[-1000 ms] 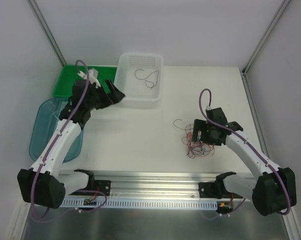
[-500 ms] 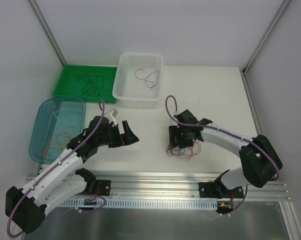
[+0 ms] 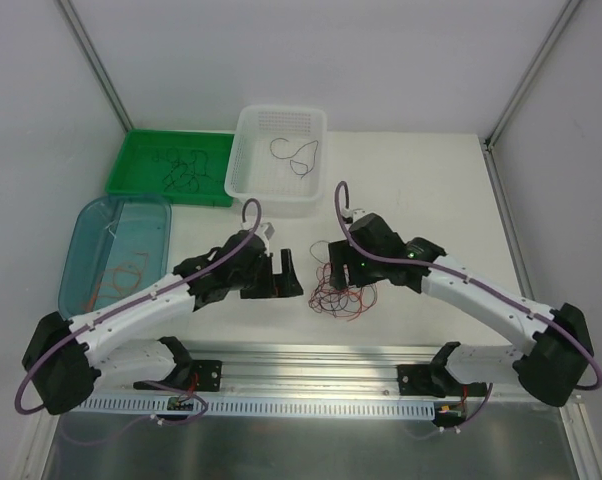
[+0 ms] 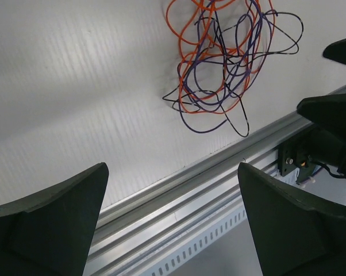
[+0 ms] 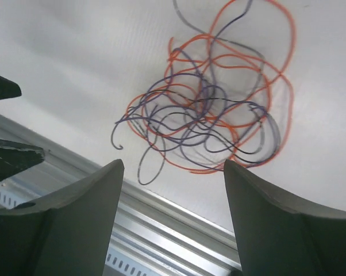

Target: Untangle the cables

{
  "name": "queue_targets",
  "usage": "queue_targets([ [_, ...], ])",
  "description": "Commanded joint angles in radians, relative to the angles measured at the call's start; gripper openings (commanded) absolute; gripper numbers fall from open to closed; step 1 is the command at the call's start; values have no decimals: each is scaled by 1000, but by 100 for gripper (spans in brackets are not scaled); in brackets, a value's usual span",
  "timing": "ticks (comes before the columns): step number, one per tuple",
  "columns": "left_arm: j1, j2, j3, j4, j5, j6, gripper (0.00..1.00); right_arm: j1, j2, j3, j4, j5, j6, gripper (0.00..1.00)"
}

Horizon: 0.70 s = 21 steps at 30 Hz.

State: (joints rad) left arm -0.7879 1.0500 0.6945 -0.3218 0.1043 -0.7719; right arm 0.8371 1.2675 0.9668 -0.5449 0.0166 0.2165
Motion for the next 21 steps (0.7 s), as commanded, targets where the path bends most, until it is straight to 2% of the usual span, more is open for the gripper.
queue_targets([
  [1,-72,129,121,24,-94,-27,96,-35,-88,12,-113,157,-60,74],
  [8,-122,350,325,29,-98,52,89,-190,-206,-138,-66,86,-40,71],
  [11,-123,441,411,30,-100,130,87,-249,-259,-180,-52,60,-25,71],
  [16,-125,599,552,38,-40,443,86,-309,-350,-229,-44,25,-32,71],
  [21,-125,682,612,43,104,743,84,-325,-421,-249,-61,51,-35,72],
])
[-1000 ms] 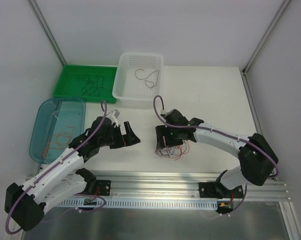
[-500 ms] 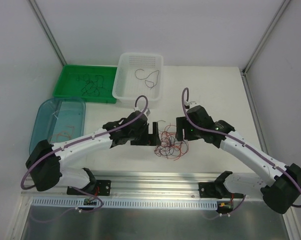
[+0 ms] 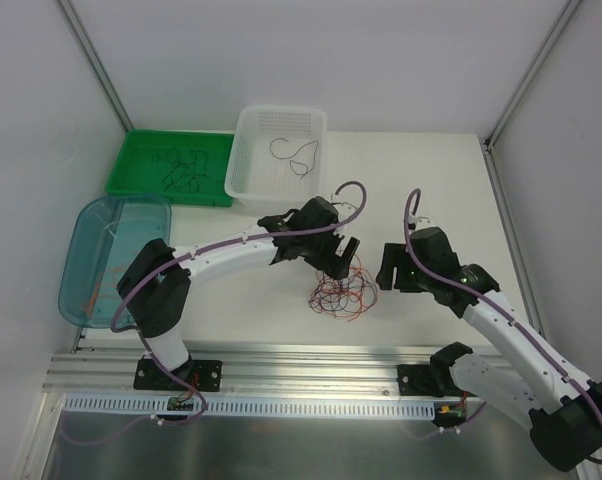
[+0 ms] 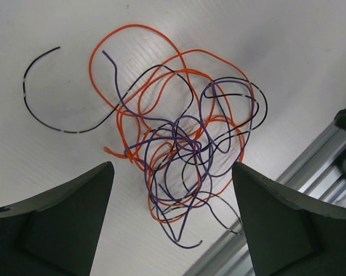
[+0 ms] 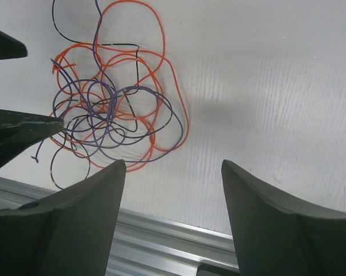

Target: Untangle the cables

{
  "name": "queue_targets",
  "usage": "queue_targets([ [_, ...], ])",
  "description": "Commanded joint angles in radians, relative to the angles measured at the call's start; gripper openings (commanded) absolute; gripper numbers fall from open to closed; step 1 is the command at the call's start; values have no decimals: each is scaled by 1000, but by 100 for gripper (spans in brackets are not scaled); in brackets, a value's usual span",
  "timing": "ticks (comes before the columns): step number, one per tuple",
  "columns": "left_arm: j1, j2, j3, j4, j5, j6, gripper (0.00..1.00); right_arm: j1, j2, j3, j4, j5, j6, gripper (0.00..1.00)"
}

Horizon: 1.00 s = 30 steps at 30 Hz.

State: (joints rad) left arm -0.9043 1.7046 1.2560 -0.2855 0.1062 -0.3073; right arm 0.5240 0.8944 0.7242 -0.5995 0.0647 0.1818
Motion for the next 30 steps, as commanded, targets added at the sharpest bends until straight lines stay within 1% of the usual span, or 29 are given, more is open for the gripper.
queue_targets([
  [1,-8,42,52,9,113,321,84,-13,-61,-12,-6,4,-1,72],
  [2,-8,52,56,11,119,359,84,-16,-84,-16,-9,7,-1,72],
  [3,-8,56,56,11,124,434,84,-18,-98,-20,-13,15,1,72],
  [5,-8,66,57,12,122,503,84,-21,-118,-26,-23,17,-1,72],
  [6,-8,66,60,12,128,561,84,-21,-138,-26,-28,26,-2,72],
  [8,-8,67,68,16,153,611,81,-27,-153,-26,-46,35,-7,72],
  [10,-8,76,74,14,179,678,72,-30,-167,-26,-55,44,-7,72],
  [11,-8,81,75,14,185,716,71,-32,-172,-25,-65,47,-10,72],
  [13,-8,95,76,16,217,738,71,-32,-178,-23,-72,53,-10,72],
  [17,-8,128,86,14,262,758,64,-36,-176,-19,-79,55,-11,72],
  [22,-8,173,109,14,253,757,64,-36,-170,-14,-77,47,-8,72],
  [24,-8,184,123,16,224,751,61,-38,-169,-12,-77,43,-12,72],
  [26,-8,190,128,17,217,751,54,-38,-166,-16,-72,38,-12,72],
  [27,-8,196,135,17,216,751,44,-36,-164,-16,-74,35,-10,72],
  [29,-8,198,140,17,220,743,31,-36,-161,-17,-71,30,-8,72],
  [30,-8,194,143,17,220,738,23,-36,-160,-19,-69,26,-8,72],
])
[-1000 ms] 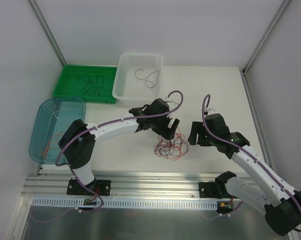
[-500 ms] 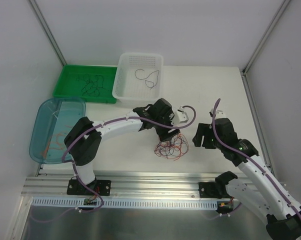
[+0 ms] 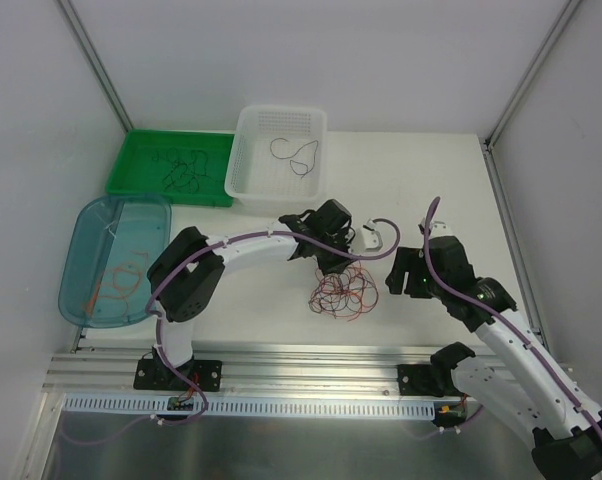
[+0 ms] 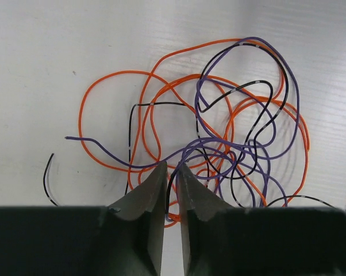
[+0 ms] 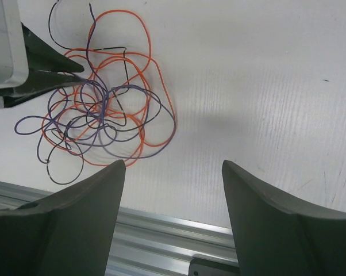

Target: Untangle the cables

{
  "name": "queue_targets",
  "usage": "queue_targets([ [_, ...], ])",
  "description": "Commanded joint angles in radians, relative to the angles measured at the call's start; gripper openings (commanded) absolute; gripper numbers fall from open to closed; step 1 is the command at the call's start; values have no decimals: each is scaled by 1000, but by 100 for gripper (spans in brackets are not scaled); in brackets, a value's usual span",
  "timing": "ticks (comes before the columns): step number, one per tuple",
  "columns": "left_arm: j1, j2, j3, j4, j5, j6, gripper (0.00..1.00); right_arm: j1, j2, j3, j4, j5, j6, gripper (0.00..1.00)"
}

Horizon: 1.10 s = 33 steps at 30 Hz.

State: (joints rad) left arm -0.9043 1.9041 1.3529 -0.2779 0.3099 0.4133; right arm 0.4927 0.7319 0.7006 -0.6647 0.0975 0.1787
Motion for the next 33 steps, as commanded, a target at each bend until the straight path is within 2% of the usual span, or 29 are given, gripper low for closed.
queue_targets([
  [1,-8,-8,43,9,17,10,11,-6,3,5,-1,-8,-5,72],
  [3,-8,-19,35,9,12,-5,1,-6,6,2,2,-16,-2,72],
  [7,-7,-48,17,9,-34,-70,0,-6,14,-1,23,-45,4,72],
  [10,-5,-98,20,9,-104,-235,0,-6,17,-16,62,-88,24,72],
  [11,-4,-135,18,8,-120,-276,0,-5,17,-24,77,-158,34,72],
  [14,-1,-222,17,-9,-222,-456,0,-6,18,-56,143,-225,63,72],
  [19,-1,-378,-1,-55,-304,-727,0,-5,11,-84,217,-274,79,71],
  [21,-1,-445,3,-84,-350,-792,0,-3,3,-84,249,-307,80,71],
  [28,-10,-568,52,-106,-407,-912,0,13,17,-96,373,-386,88,71],
  [33,-15,-603,72,-110,-417,-958,0,67,101,-113,491,-384,117,74],
])
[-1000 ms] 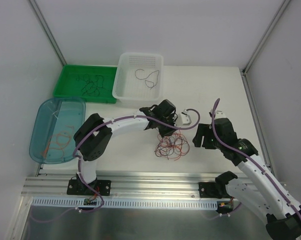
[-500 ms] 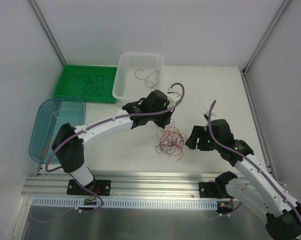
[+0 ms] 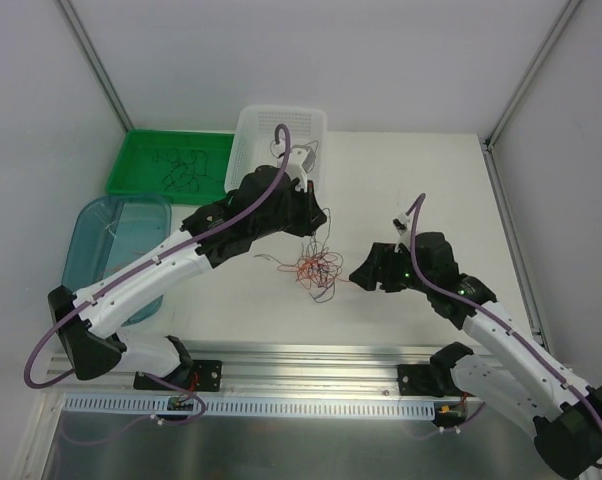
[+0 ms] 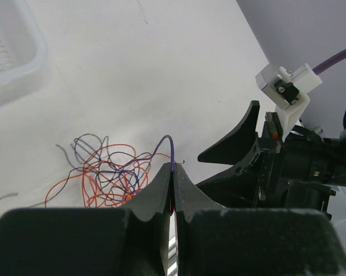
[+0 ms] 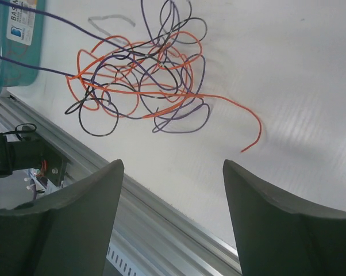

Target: Untangle the cables

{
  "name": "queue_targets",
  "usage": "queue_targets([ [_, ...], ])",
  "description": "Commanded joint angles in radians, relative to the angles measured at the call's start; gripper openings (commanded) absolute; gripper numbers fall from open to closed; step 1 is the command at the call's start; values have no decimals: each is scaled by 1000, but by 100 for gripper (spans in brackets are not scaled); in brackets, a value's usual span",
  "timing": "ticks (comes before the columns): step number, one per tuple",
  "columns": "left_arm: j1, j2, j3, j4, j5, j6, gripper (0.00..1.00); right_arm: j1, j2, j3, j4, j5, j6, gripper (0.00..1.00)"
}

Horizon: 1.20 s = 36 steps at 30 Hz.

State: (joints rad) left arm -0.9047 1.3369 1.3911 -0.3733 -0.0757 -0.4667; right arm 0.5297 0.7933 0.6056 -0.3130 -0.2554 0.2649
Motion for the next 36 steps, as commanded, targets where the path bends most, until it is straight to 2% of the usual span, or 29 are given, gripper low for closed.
queue_targets([
  [1,-14,-41,34,-15,-30,-91,0,38,50,-24,167,-28,42,75],
  [6,-30,-61,10,-15,-33,-121,0,107,151,-41,387,-41,117,79],
  [12,-34,-79,-29,-15,-39,-161,0,211,267,-20,561,-42,171,81],
  [19,-49,-96,-37,-15,-30,-185,0,257,375,-15,629,50,200,78],
  [25,-54,-160,-38,-15,-33,-193,0,257,440,-32,582,197,223,62],
  [28,-54,-214,-26,-16,-53,-176,0,253,457,-26,471,318,241,45],
  [29,-54,-228,-21,-16,-62,-170,0,237,461,-17,389,340,266,35],
  [32,-53,-280,5,-41,-110,-138,0,178,474,-20,272,366,321,29],
  [34,-53,-307,29,-59,-136,-115,0,139,466,-44,243,352,341,27],
  [36,-51,-327,51,-65,-165,-93,0,78,460,-61,207,337,356,21],
])
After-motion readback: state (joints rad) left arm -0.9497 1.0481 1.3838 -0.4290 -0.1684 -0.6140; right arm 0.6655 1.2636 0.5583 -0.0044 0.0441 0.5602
